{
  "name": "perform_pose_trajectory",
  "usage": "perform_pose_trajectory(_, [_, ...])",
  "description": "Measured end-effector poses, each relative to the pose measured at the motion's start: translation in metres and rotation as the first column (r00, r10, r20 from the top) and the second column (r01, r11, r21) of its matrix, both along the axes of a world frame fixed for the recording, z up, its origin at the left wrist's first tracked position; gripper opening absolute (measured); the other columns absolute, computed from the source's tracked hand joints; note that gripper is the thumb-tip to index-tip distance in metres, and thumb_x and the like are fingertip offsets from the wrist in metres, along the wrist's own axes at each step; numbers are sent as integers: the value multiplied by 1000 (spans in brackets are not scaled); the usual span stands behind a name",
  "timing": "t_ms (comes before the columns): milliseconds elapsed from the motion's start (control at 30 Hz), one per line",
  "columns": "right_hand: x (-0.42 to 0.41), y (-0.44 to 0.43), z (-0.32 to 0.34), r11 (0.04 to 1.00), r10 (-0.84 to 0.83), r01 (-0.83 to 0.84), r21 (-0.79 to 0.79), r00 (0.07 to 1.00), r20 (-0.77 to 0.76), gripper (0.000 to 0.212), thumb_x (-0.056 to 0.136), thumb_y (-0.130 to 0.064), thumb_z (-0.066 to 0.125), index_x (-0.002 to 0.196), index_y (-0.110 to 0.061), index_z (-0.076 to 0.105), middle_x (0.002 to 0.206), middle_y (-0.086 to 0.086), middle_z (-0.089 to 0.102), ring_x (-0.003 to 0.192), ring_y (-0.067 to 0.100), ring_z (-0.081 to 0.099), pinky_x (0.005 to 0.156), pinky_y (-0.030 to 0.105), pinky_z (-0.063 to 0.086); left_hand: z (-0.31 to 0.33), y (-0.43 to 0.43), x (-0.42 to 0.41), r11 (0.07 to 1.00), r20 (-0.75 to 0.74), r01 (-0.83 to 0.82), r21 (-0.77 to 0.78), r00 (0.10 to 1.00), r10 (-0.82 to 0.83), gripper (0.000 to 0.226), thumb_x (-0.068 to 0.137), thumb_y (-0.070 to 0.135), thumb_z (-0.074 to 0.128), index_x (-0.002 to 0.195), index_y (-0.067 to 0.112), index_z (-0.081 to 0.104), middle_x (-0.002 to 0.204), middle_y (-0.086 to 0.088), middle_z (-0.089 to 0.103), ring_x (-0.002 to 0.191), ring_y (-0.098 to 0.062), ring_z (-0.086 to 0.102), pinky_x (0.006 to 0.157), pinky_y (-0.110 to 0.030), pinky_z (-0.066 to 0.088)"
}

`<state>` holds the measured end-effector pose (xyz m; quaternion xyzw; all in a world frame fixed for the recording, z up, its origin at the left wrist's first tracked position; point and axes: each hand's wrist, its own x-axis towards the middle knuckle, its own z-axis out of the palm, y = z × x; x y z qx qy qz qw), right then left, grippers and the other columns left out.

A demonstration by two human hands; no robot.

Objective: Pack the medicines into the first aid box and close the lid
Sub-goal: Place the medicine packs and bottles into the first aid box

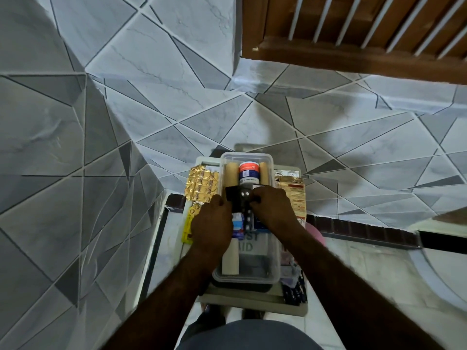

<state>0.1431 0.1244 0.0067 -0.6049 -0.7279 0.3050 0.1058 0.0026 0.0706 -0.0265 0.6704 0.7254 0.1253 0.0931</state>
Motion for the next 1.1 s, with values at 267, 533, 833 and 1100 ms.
perform_pose_trajectory(267, [6,4,-6,994,106,-105,-19,994,38,21,88,-17,62,106,-16,73,115,8,68,107,21,62,94,31,45,4,10,-11,999,135,-17,-31,991,21,24,91,23,60,113,16,65,114,-5,56,98,-23,60,76,-34,54])
perform_pose_trajectory(533, [64,-7,1,978,-207,207,-19,965,-160,10,89,-18,64,95,-21,71,87,-10,69,72,2,66,66,14,49,2,-6,-98,926,374,-324,-193,849,374,20,85,28,68,103,20,73,102,-1,74,85,-11,64,75,-25,48])
perform_pose_trajectory(833, [115,-57,-37,868,-476,459,-188,878,-55,17,83,-20,71,74,-30,61,83,3,72,73,21,68,77,48,57,-39,-21,-89,891,250,-343,-296,873,420,69,75,63,66,121,13,61,114,-15,67,98,-29,65,77,-36,49])
perform_pose_trajectory(1100, [98,-69,-49,885,-415,420,-203,907,67,38,71,-50,77,93,-23,64,88,-5,68,76,12,66,73,31,54,-43,-2,-73,911,254,-310,-270,890,378,67,69,56,76,113,7,61,109,-20,65,103,-34,59,83,-40,47])
